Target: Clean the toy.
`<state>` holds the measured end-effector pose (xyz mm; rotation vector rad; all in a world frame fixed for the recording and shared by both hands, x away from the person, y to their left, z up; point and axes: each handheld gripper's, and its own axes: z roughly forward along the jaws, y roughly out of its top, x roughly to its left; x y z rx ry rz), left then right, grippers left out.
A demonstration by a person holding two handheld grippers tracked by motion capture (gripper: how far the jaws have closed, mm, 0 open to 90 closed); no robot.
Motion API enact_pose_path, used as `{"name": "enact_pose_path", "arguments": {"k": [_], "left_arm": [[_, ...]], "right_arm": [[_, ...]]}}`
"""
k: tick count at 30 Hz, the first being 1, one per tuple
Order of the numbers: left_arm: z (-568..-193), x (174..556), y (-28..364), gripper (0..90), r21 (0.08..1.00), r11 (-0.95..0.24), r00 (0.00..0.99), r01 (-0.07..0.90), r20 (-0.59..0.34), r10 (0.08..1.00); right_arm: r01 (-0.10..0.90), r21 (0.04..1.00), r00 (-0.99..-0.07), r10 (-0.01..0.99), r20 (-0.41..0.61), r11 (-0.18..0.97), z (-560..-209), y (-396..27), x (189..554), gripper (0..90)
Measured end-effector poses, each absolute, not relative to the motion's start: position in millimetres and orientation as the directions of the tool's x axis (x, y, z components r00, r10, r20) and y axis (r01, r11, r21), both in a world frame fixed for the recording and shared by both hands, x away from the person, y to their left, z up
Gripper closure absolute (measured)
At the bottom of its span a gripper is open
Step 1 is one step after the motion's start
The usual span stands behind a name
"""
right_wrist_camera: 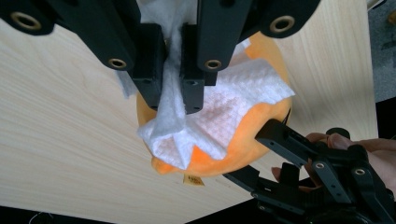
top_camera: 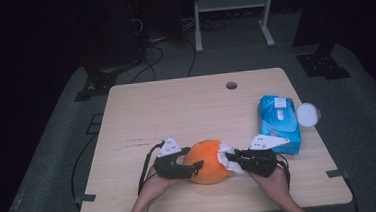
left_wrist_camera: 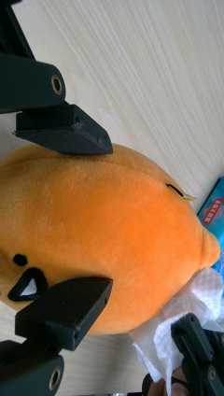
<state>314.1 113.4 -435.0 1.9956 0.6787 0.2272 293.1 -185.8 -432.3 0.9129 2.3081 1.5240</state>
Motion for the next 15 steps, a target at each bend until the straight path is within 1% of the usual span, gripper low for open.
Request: {"name": "enact_pose_path", "arguments": {"k": [2, 5, 8, 10, 12, 15], "left_arm": [[-435, 314, 113, 29.8, 0.855, -0.368, 0.827, 0.366, -0.117, 0.550], [-437, 313, 111, 29.9, 0.858, -0.366, 0.827, 0.360, -0.111, 0.552], [-437, 313, 111, 29.9, 0.859, -0.362, 0.825, 0.362, -0.115, 0.553], [-437, 313, 111, 30.0, 0.861, -0.355, 0.826, 0.364, -0.123, 0.550], [-437, 312, 109, 30.0, 0.862, -0.356, 0.828, 0.360, -0.120, 0.547], [-436, 309, 105, 30.3, 0.862, -0.371, 0.833, 0.346, -0.100, 0.544]], "right_arm": [[0.364, 0.891, -0.784, 0.605, 0.137, 0.270, -432, -185, 290, 81.1], [0.329, 0.903, -0.813, 0.570, 0.122, 0.276, -426, -175, 284, 81.1], [0.309, 0.901, -0.811, 0.579, 0.084, 0.303, -425, -169, 285, 81.2], [0.336, 0.898, -0.794, 0.598, 0.108, 0.285, -427, -176, 289, 81.2], [0.353, 0.891, -0.774, 0.624, 0.108, 0.285, -430, -182, 292, 81.2], [0.363, 0.893, -0.760, 0.639, 0.118, 0.268, -431, -185, 294, 81.2]]}}
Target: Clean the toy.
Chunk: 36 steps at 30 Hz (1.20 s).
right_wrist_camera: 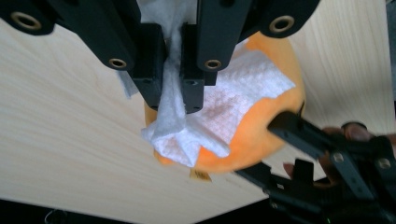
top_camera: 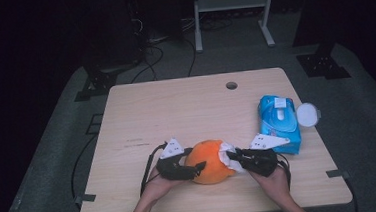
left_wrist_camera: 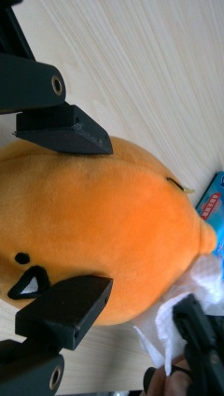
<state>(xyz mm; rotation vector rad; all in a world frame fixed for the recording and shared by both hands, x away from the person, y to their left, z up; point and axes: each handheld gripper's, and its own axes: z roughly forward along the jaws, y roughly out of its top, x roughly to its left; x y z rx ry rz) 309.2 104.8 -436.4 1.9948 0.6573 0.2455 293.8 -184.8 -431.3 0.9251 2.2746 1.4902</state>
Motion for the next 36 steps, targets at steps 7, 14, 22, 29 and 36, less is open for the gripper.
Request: {"name": "enact_pose_path", "arguments": {"k": [7, 14, 22, 29, 36], "left_arm": [[-438, 304, 99, 31.5, 0.866, -0.384, 0.841, 0.321, -0.075, 0.536], [-431, 317, 108, 13.5, 0.864, -0.309, 0.823, 0.398, -0.188, 0.537], [-437, 319, 100, 33.3, 0.827, -0.343, 0.813, 0.445, -0.212, 0.543], [-427, 294, 77, 38.3, 0.892, -0.419, 0.825, 0.171, 0.103, 0.556], [-425, 303, 87, 20.0, 0.889, -0.348, 0.840, 0.299, -0.072, 0.538]], "right_arm": [[0.327, 0.912, -0.766, 0.634, 0.103, 0.247, -423, -174, 303, 81.0], [0.311, 0.907, -0.797, 0.598, 0.085, 0.285, -430, -176, 289, 81.4], [0.313, 0.909, -0.795, 0.600, 0.091, 0.277, -426, -175, 295, 81.3], [0.306, 0.926, -0.773, 0.625, 0.107, 0.220, -414, -182, 303, 81.2], [0.340, 0.913, -0.768, 0.626, 0.131, 0.226, -427, -187, 302, 81.3]]}}
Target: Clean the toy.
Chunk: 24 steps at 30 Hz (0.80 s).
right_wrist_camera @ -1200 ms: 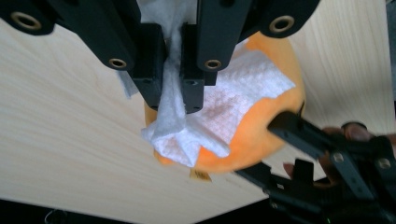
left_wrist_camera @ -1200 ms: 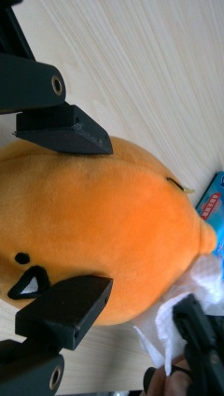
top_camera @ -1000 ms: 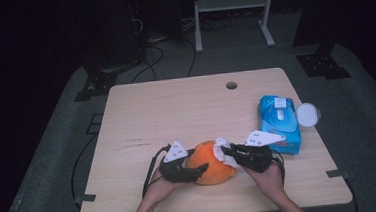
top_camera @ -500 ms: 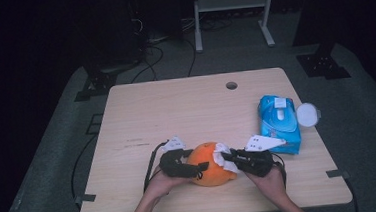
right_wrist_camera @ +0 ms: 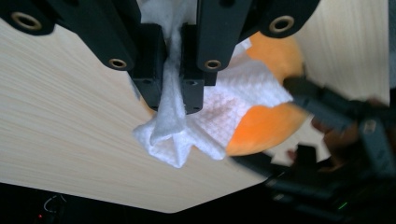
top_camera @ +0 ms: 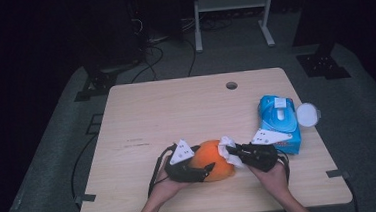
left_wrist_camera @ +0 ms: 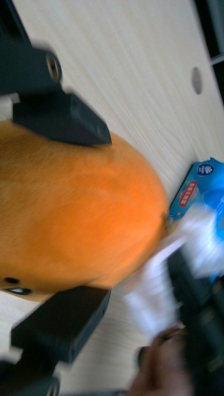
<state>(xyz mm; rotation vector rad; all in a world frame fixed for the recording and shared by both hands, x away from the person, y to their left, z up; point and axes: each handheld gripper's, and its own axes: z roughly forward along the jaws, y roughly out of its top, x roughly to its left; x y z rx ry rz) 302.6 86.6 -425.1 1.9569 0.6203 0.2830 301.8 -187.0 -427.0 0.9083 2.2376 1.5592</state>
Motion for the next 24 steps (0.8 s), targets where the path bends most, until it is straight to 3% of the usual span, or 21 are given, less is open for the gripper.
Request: {"name": "enact_pose_path", "arguments": {"k": [3, 7, 9, 14, 21, 24], "left_arm": [[-427, 308, 91, 17.5, 0.877, -0.323, 0.825, 0.356, -0.133, 0.549], [-431, 304, 92, 31.3, 0.866, -0.370, 0.826, 0.336, -0.083, 0.557], [-430, 303, 93, 32.8, 0.863, -0.380, 0.829, 0.332, -0.075, 0.554], [-431, 302, 89, 33.0, 0.866, -0.384, 0.830, 0.319, -0.059, 0.555], [-427, 293, 85, 32.6, 0.865, -0.429, 0.855, 0.261, -0.001, 0.519], [-423, 298, 89, 22.3, 0.871, -0.401, 0.852, 0.283, -0.036, 0.523]], "right_arm": [[0.305, 0.914, -0.797, 0.597, 0.090, 0.268, -425, -175, 291, 81.5], [0.273, 0.912, -0.807, 0.589, 0.043, 0.307, -420, -168, 290, 81.5], [0.302, 0.914, -0.790, 0.608, 0.080, 0.272, -420, -175, 296, 81.5], [0.334, 0.912, -0.754, 0.648, 0.107, 0.238, -421, -187, 300, 81.5], [0.298, 0.913, -0.789, 0.610, 0.072, 0.278, -415, -170, 295, 81.4], [0.311, 0.909, -0.794, 0.602, 0.088, 0.278, -419, -175, 294, 81.5]]}}
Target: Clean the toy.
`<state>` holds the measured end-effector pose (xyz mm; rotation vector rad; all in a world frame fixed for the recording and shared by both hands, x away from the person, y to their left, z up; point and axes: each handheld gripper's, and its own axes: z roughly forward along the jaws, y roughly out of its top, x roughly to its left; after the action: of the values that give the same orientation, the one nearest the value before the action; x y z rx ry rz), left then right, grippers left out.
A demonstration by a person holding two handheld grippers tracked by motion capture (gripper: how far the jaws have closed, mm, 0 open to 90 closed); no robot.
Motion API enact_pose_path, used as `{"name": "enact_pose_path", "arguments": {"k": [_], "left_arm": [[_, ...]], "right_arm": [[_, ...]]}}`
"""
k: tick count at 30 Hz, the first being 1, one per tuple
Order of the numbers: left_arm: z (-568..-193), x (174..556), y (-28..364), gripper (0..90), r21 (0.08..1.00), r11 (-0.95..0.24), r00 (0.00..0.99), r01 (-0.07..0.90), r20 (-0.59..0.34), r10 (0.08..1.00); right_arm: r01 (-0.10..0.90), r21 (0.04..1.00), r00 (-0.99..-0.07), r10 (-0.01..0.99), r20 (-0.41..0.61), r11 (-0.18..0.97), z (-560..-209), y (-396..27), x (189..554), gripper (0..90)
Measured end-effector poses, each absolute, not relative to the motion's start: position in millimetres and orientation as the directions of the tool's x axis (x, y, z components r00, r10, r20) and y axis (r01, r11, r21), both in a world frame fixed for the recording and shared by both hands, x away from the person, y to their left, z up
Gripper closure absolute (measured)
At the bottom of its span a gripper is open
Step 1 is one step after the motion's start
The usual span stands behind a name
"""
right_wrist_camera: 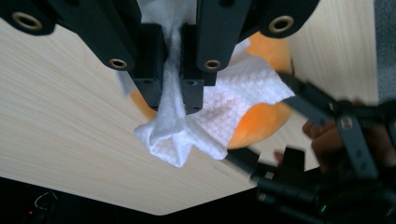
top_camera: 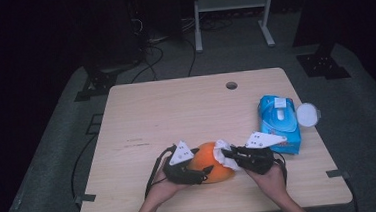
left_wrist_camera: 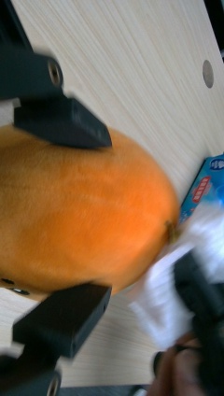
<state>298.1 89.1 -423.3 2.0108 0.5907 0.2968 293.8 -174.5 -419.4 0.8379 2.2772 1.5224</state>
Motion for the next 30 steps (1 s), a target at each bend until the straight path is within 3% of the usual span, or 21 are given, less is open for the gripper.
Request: {"name": "enact_pose_path", "arguments": {"k": [3, 8, 14, 21, 26, 30], "left_arm": [[-426, 306, 91, 12.2, 0.852, -0.383, 0.834, 0.358, -0.107, 0.541], [-430, 301, 91, 30.6, 0.854, -0.408, 0.845, 0.322, -0.064, 0.531], [-433, 304, 98, 31.4, 0.854, -0.397, 0.843, 0.337, -0.085, 0.531], [-434, 302, 97, 30.7, 0.853, -0.408, 0.843, 0.327, -0.068, 0.533], [-433, 296, 89, 31.1, 0.855, -0.427, 0.851, 0.294, -0.030, 0.525], [-432, 293, 85, 31.1, 0.857, -0.442, 0.858, 0.267, -0.003, 0.513]], "right_arm": [[0.299, 0.910, -0.812, 0.577, 0.085, 0.287, -420, -172, 289, 81.5], [0.297, 0.911, -0.802, 0.593, 0.075, 0.286, -417, -175, 294, 81.5], [0.372, 0.898, -0.732, 0.670, 0.126, 0.237, -424, -200, 300, 81.6], [0.333, 0.915, -0.767, 0.631, 0.121, 0.229, -417, -185, 296, 81.5], [0.397, 0.899, -0.738, 0.648, 0.191, 0.187, -425, -194, 306, 81.6], [0.345, 0.920, -0.769, 0.619, 0.162, 0.188, -412, -185, 297, 81.6]]}}
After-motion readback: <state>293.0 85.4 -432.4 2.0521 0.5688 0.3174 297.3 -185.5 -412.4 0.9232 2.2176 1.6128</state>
